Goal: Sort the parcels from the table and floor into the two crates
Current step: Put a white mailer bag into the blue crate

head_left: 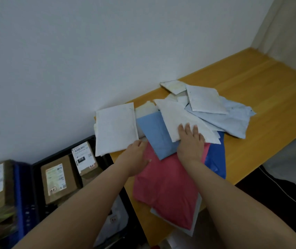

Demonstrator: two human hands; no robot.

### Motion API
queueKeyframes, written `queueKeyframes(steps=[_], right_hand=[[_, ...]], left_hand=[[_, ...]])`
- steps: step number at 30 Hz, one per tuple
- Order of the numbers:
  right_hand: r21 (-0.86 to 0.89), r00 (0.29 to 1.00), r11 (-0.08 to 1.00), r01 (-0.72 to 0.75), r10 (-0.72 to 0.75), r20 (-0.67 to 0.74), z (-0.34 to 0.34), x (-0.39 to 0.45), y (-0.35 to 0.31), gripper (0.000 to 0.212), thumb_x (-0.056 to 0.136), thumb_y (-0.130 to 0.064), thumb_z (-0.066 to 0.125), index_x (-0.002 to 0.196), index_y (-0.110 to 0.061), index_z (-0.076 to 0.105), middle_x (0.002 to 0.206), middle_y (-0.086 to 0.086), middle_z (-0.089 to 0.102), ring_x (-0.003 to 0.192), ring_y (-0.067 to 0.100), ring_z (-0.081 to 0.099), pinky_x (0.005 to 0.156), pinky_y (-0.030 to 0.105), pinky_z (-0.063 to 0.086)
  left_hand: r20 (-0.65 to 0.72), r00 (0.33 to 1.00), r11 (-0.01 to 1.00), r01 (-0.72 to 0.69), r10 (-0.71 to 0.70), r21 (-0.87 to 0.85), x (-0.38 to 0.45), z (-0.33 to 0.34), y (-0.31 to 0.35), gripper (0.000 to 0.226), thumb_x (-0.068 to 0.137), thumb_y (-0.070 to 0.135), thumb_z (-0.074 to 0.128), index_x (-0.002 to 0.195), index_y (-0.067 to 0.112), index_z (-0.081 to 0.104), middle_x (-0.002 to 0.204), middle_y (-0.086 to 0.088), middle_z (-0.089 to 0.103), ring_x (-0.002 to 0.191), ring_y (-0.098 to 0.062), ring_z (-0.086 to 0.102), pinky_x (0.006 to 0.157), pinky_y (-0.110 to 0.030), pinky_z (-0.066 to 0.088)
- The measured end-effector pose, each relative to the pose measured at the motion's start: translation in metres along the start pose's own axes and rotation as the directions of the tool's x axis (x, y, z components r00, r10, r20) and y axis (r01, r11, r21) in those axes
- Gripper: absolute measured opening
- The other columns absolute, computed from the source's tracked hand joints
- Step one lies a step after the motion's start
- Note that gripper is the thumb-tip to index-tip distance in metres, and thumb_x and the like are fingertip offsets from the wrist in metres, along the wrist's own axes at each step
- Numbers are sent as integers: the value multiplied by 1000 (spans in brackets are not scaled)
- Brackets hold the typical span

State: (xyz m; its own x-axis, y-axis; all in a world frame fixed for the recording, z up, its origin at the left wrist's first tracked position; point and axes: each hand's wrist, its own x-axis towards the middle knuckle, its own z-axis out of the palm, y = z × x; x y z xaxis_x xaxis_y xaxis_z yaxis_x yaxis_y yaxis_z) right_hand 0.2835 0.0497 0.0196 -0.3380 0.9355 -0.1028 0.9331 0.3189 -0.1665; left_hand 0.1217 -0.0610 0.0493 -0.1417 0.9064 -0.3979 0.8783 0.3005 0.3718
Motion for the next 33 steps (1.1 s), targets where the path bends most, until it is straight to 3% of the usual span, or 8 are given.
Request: queueKeyframes(steps=[5, 8, 11, 18, 21, 25, 28, 33], right_hand=[[224, 939, 974, 28, 51, -339, -74, 22, 9, 52, 96, -4, 42, 146, -18, 41, 151, 8, 40, 144, 31, 24, 111, 41, 25], [424, 864, 891, 164, 77, -497, -118, 25, 7, 44, 93, 2, 42, 131, -13, 57, 123, 12, 61, 114, 32, 54, 90, 38, 40], [679, 829, 699, 223, 231, -510, -151, 24, 1, 34, 96, 0, 38, 120, -11, 60, 98, 7, 62, 87, 23, 53, 71, 31, 37], [943, 841, 157, 293, 426, -332, -169, 15, -12, 23, 101, -8, 42, 83, -16, 55, 74, -2, 49, 72, 11, 43, 69, 26, 38], [963, 880, -38, 267, 416, -228, -168, 7, -19, 21, 101, -13, 45, 90, -24, 60, 82, -5, 61, 74, 6, 56, 63, 18, 49], [926, 916, -300, 228, 389, -100, -163, -1, -34, 21, 102, -11, 44, 104, -22, 62, 97, 0, 69, 86, 13, 66, 74, 29, 57], [896, 940, -407, 177, 338, -32, -154, -7, -46, 24, 103, -9, 42, 108, -21, 62, 93, -4, 72, 78, 8, 70, 62, 26, 57], [904, 973, -425, 50, 226, 53, -143, -18, -53, 12, 93, -4, 60, 96, -14, 66, 78, -2, 75, 67, 10, 72, 58, 27, 57]], left_hand=[[-109, 994, 1000, -15, 16, 9, 7, -40, 15, 72, 96, 35, 53, 154, 16, 15, 157, -9, 20, 141, -28, 27, 113, -40, 31], [-203, 979, 1000, -24, 20, -13, 8, -68, 28, 74, 96, 37, 54, 154, 14, 14, 156, -9, 21, 141, -28, 28, 111, -40, 32], [-290, 957, 996, -46, 24, -71, 6, -94, 40, 74, 97, 38, 52, 153, 10, 13, 156, -13, 21, 142, -28, 26, 112, -39, 29], [-538, 840, 914, -160, -72, -372, -17, -135, 38, 67, 97, 40, 51, 143, -2, 27, 141, -23, 39, 130, -35, 41, 106, -48, 38], [-592, 799, 874, -210, -105, -438, -28, -141, 29, 69, 95, 44, 52, 140, -3, 31, 137, -22, 45, 123, -35, 48, 101, -49, 43], [-512, 813, 706, -189, -277, -682, -38, -133, 22, 70, 92, 51, 55, 134, 0, 33, 129, -10, 51, 115, -26, 53, 91, -32, 44], [-503, 812, 613, -242, -296, -752, -42, -126, 23, 58, 91, 46, 59, 127, 3, 46, 119, -9, 61, 104, -21, 60, 76, -28, 45], [-693, 599, 663, -332, -402, -671, -52, -140, 22, 51, 88, 11, 66, 131, 7, 38, 110, 3, 49, 100, -12, 49, 79, -20, 38]])
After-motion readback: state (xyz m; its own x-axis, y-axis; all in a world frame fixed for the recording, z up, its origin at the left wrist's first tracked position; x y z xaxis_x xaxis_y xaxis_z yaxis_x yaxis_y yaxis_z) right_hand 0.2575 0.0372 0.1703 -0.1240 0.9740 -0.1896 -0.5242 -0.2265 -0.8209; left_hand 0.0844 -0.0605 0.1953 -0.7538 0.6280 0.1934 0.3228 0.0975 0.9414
